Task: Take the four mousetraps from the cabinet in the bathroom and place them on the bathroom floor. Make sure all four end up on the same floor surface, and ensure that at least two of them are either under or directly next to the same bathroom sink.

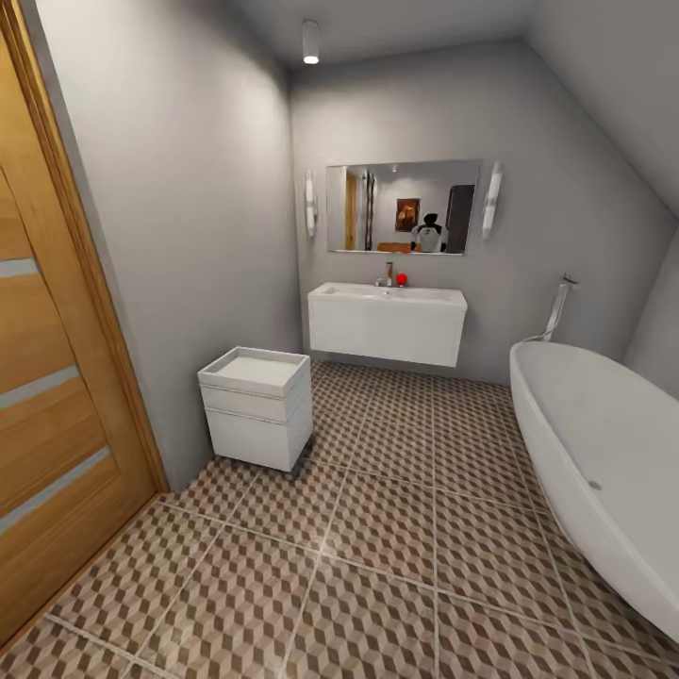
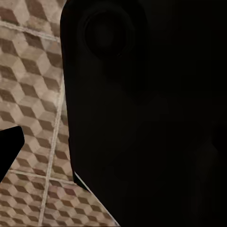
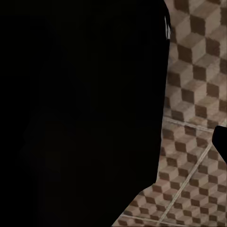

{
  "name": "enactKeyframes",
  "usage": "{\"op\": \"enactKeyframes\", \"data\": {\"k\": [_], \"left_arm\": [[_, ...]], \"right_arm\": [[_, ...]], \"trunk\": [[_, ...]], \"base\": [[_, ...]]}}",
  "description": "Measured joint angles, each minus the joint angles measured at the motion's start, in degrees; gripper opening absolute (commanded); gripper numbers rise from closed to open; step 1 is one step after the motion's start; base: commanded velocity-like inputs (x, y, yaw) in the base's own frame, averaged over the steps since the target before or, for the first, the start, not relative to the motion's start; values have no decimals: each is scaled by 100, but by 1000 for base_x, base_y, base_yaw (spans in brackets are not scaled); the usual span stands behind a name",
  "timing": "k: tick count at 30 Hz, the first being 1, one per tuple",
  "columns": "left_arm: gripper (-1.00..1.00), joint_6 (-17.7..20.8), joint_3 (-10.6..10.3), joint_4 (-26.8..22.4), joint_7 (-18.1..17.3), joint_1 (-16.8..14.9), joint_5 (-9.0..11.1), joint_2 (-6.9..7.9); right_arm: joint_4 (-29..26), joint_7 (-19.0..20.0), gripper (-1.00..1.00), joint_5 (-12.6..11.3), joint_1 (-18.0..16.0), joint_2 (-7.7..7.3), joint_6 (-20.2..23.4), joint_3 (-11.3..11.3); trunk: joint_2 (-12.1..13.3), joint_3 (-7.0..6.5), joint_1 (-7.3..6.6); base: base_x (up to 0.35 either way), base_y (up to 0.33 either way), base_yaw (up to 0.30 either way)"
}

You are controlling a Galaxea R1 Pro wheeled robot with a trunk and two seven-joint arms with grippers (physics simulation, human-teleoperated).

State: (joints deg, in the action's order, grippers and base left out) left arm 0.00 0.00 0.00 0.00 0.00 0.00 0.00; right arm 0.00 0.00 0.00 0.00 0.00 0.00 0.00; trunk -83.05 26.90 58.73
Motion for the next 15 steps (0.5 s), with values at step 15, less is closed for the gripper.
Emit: {"op": "enactKeyframes", "data": {"k": [15], "left_arm": [[100,-463,20,-463,22,-275,17,4]], "right_arm": [[-488,95,100,-86,-333,97,-25,33]], "trunk": [[0,-2,0]], "base": [[0,0,0]]}}
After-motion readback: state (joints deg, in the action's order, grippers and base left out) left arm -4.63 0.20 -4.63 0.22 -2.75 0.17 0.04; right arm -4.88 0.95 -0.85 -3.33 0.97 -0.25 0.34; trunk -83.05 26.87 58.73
